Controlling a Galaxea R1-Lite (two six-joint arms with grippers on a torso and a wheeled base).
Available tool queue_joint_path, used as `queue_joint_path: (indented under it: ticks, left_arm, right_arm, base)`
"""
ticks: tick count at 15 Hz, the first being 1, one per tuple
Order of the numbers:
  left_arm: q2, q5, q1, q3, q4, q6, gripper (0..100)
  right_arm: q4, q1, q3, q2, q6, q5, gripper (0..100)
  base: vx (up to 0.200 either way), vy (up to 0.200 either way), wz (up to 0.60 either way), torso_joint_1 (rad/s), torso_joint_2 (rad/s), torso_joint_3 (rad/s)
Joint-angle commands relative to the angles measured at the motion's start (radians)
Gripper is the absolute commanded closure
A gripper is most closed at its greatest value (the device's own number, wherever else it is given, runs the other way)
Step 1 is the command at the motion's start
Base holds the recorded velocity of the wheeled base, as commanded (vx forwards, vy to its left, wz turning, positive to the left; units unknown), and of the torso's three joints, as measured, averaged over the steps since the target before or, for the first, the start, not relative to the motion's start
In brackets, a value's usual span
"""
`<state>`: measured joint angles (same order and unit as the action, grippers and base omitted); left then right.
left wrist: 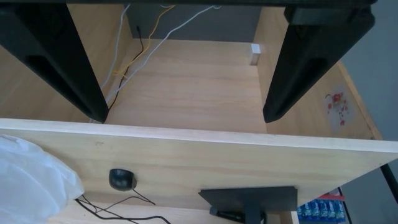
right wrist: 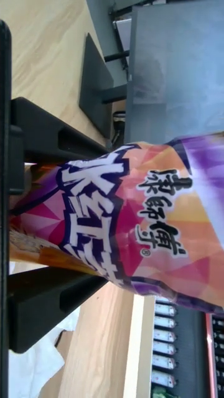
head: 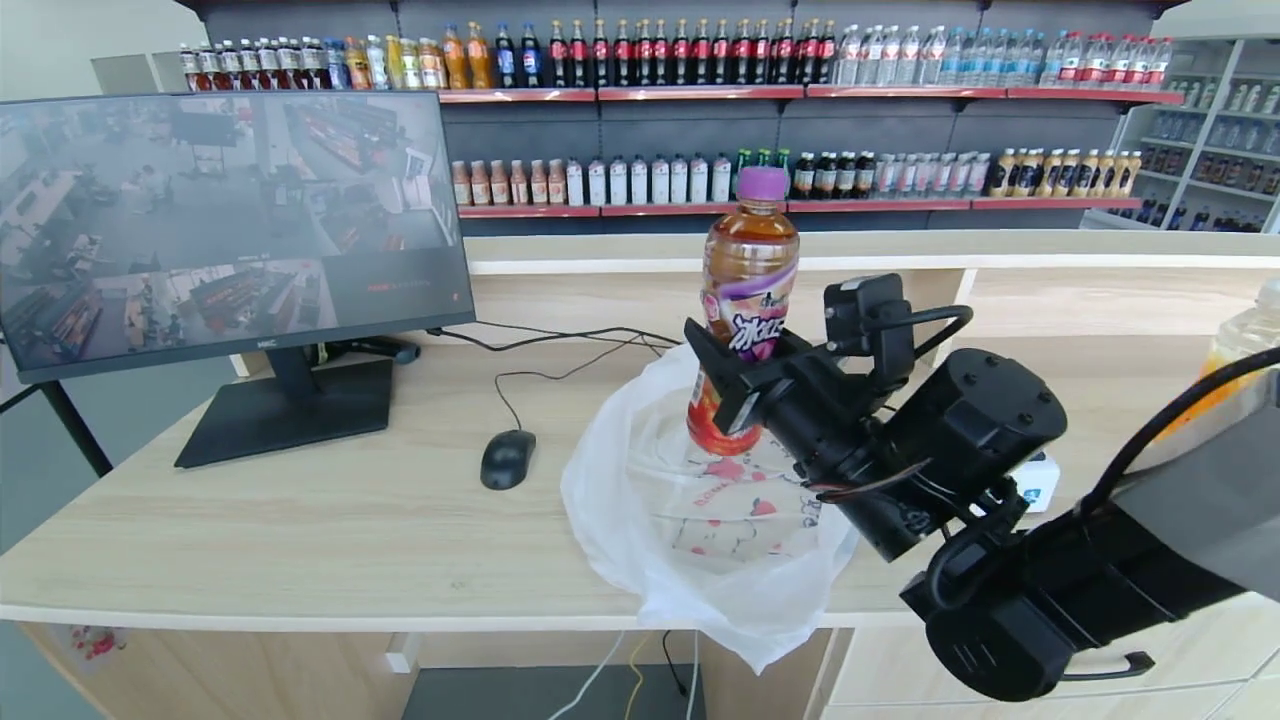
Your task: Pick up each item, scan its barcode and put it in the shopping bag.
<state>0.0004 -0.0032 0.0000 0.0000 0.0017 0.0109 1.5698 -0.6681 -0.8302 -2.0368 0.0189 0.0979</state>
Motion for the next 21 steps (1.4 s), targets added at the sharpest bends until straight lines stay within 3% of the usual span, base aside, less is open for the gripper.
queue_joint_path:
  ticks: [1,9,21]
  left_arm:
    - [0.0,0.0,0.0,0.0,0.0,0.0,0]
    - [0.0,0.0,0.0,0.0,0.0,0.0,0]
    - [0.0,0.0,0.0,0.0,0.0,0.0,0]
  right_arm:
    - [0.001,0.018,-0.058,-0.089,0.001,-0.001,100]
    - [0.001,0.03,-0.194,-0.249,-0.001,-0.001,100]
    - [0.001,0.039,-0.228,-0.345,-0.001,-0.001,100]
  base:
    - [0.0,0.0,0.0,0.0,0.0,0.0]
    - [0.0,0.0,0.0,0.0,0.0,0.0]
    - [0.0,0.0,0.0,0.0,0.0,0.0]
